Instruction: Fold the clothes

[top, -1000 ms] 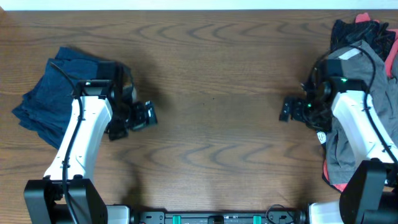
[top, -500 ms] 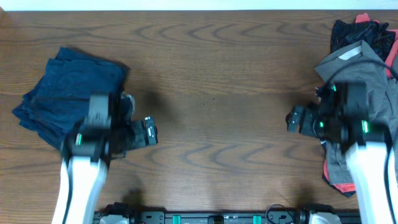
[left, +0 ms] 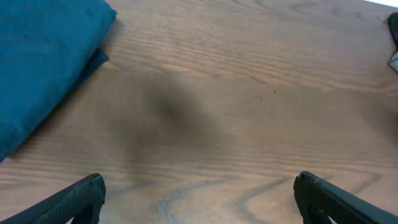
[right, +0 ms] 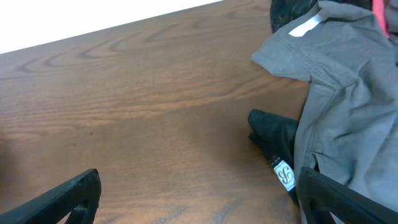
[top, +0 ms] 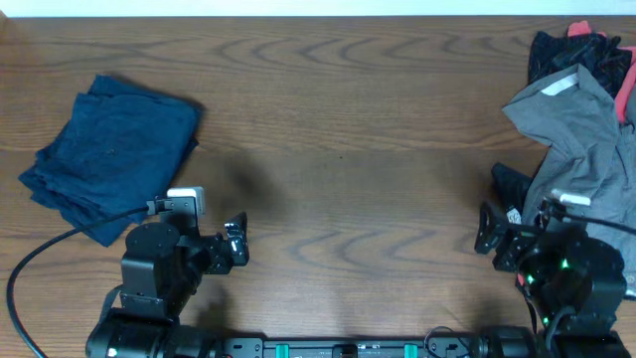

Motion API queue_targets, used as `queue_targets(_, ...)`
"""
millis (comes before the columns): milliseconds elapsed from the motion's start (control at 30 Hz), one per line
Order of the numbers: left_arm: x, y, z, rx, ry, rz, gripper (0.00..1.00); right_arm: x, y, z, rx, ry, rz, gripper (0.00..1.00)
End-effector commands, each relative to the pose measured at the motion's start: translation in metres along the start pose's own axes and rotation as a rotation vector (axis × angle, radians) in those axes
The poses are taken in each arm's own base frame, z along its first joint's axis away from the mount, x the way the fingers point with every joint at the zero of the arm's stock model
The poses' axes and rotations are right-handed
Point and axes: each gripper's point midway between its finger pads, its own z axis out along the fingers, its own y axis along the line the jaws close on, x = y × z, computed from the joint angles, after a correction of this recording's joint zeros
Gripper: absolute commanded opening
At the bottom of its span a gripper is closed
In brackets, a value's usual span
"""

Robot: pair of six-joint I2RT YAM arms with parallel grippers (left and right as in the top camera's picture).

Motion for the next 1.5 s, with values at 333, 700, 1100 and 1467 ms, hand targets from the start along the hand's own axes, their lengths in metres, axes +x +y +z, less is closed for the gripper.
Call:
queue_targets(333,0.0,0.001,0.0,-0.01,-0.005,0.021,0.98,0.038,-0.01,-0.001,0.044,0.146,0.005,0.99)
queue_targets(700,0.0,0.001,0.0,-0.01,-0.005,0.021,0.98,0.034,-0.003,-0.002,-0.02,0.022,-0.083,0.99)
queue_targets(1100,0.0,0.001,0.0,-0.01,-0.005,0.021,0.98,0.037,0.019,0.036,-0.205,-0.341,-0.217,0.99)
queue_targets(1467,0.0,0.001,0.0,-0.01,-0.005,0.021,0.98,0.038,0.016,0.061,-0.165,-0.494,-0.378,0.99)
